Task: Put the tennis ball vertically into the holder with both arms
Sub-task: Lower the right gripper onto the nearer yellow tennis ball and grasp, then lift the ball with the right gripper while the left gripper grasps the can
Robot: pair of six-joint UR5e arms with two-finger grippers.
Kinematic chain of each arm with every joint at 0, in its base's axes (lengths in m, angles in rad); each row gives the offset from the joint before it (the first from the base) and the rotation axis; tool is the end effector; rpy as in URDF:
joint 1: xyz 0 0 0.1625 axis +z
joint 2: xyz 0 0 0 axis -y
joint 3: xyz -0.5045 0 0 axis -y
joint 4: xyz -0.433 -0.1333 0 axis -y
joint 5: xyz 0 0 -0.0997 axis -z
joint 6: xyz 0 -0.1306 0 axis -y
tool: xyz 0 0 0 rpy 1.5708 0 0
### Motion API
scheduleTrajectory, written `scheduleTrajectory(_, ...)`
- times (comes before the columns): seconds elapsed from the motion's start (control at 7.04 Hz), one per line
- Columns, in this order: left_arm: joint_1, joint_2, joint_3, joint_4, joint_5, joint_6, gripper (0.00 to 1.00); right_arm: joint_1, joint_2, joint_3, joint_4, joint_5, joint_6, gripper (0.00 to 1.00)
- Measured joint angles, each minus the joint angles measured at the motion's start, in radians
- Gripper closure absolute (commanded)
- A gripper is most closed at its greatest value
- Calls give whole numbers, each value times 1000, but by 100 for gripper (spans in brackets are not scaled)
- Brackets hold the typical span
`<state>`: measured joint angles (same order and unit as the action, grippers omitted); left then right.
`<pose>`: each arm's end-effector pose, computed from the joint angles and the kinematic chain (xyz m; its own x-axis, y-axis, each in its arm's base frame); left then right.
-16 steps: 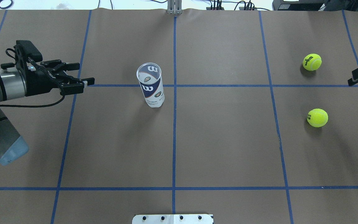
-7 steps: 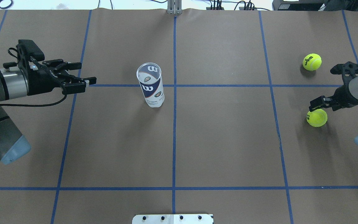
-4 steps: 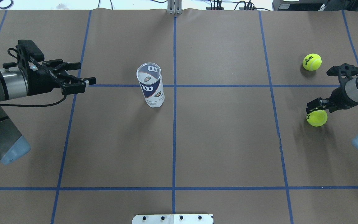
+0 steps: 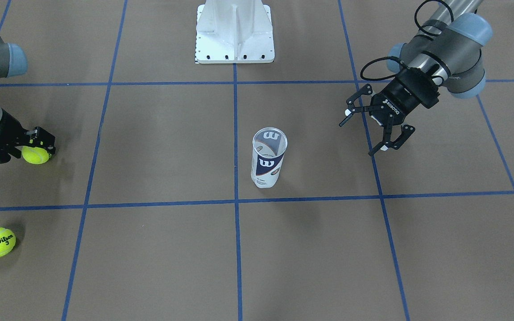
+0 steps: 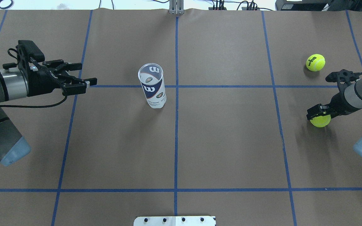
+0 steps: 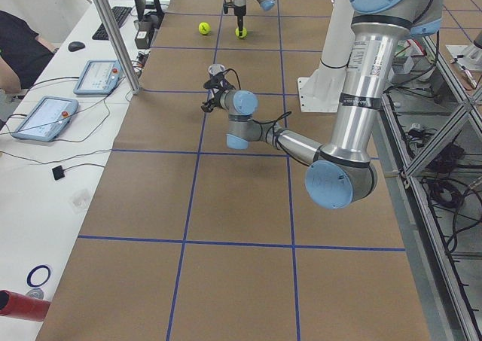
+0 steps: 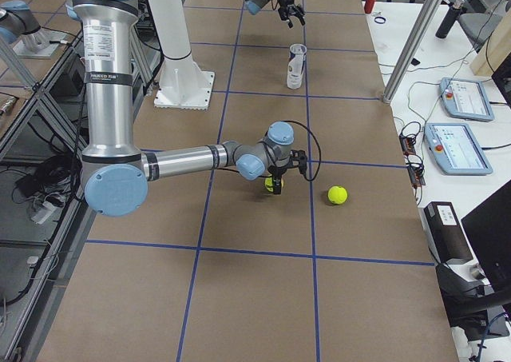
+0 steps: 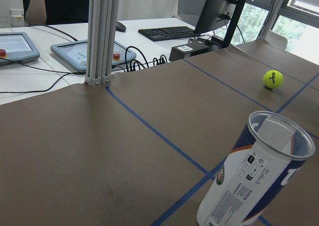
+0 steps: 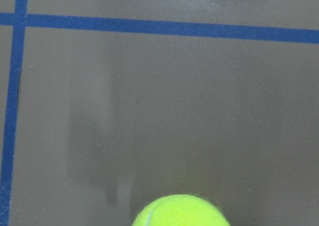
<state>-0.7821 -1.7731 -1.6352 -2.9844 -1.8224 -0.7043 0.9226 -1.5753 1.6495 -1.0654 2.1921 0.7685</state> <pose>0.3787 -0.5182 0.4297 0.3362 0.7064 -0.6229 0.3874 0.4991 0.7751 -0.2991 -0.4899 0.6691 0.6787 -0.0721 0.7308 0.0464 0.9974 0.0552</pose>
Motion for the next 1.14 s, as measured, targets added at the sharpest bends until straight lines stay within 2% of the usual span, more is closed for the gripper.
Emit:
scheduleTrajectory(0.14,1,-1,0,0,0,0,1,-1,0,0,-1,0,1,100)
scheduleTrajectory(0.43,1,-3,1,-1,0,-1,1,-1,-5,19,2,-4,4,100)
scheduleTrajectory(0.71,3,-16,14,-2,0,0,1,15,-5,101,-24,13,4,100)
scheduleTrajectory(1.14,59,-60,75,-13,29,2,1,90,99,206,-187,91,6,100)
